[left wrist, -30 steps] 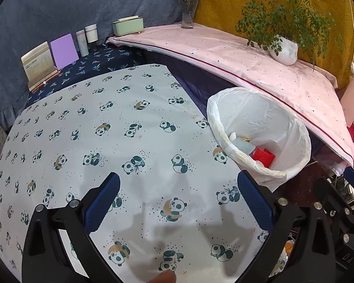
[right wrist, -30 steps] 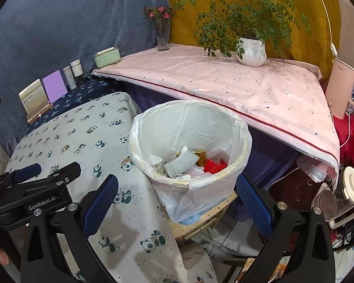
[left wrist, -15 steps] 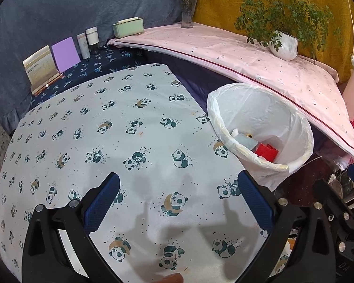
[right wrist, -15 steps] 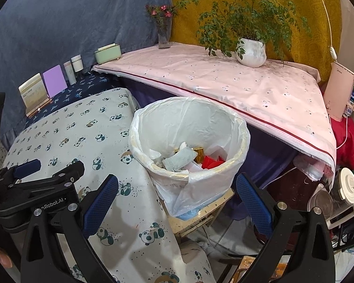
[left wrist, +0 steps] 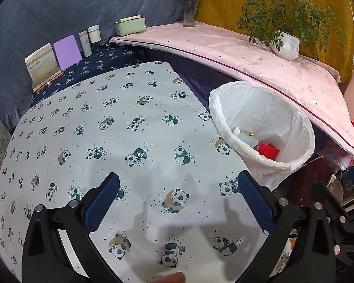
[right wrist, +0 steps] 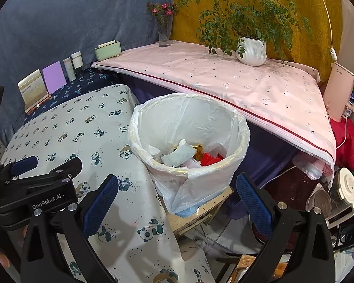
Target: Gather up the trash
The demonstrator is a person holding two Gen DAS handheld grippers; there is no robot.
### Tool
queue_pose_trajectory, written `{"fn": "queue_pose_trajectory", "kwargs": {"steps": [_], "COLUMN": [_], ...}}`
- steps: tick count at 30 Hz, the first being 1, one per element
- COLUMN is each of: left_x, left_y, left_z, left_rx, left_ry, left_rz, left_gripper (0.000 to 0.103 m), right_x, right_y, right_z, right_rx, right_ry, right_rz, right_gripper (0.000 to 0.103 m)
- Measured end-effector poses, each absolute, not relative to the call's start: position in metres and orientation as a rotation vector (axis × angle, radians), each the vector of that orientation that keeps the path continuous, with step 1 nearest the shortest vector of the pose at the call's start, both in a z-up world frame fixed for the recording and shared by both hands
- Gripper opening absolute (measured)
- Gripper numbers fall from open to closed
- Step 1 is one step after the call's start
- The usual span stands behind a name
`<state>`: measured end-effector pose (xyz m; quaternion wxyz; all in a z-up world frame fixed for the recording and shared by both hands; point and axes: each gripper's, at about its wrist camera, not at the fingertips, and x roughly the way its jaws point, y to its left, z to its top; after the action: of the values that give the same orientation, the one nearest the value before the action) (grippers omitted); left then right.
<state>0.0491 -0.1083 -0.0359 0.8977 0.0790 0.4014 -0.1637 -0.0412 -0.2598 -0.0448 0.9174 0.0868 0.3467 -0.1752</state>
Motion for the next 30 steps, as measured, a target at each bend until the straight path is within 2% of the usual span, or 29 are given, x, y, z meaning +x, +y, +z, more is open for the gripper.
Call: {"fn": "queue_pose_trajectory", "kwargs": {"steps": [30], "left_x": [0.0492], "left_y": [-0.1047], "left_z": [-0.0373], "left_rx": [0.161], "left_ry": [0.829], "left_rz": [-0.333], "left_gripper": [0.096], "right_x": [-0.0386], "right_y": [-0.2545], "right_z": [-0.0512], "right_rx": [0.174], "right_ry": [0.726], "right_rz": [-0.352], "right_gripper": [0.096]}}
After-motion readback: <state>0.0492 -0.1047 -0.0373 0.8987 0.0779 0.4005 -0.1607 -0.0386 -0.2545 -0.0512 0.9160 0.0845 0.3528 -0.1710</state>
